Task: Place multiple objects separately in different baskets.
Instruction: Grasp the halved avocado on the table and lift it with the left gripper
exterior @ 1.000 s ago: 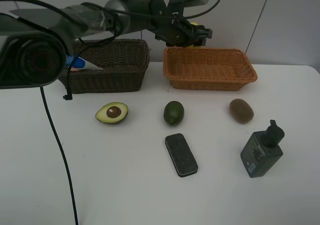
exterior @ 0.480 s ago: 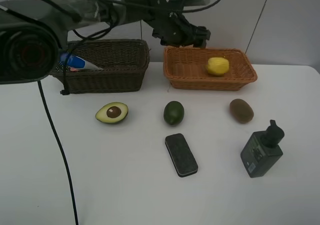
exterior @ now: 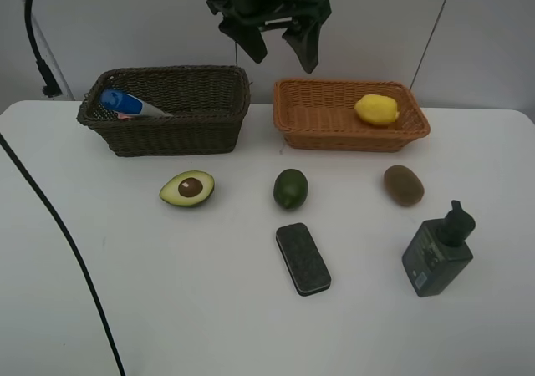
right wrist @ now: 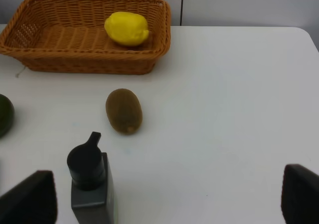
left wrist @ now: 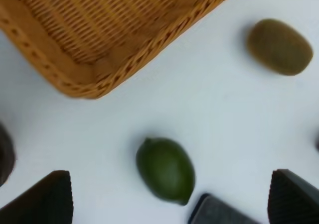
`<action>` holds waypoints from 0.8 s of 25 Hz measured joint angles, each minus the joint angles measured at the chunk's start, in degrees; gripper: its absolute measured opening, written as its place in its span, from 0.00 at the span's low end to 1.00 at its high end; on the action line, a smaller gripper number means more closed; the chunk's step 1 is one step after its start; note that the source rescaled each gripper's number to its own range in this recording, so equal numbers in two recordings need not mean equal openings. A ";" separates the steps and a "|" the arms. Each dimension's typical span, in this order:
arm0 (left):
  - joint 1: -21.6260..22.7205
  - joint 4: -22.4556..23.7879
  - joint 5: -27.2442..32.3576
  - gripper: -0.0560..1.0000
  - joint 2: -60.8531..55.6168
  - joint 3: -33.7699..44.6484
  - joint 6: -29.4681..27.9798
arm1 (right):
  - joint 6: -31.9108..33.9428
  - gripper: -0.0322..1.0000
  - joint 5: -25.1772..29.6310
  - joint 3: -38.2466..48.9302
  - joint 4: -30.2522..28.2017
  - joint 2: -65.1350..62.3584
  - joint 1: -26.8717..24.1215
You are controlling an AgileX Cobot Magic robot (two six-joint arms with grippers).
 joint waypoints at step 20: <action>0.11 17.42 -2.80 1.00 -10.88 36.79 1.67 | 0.05 0.98 0.00 0.00 0.00 0.00 0.00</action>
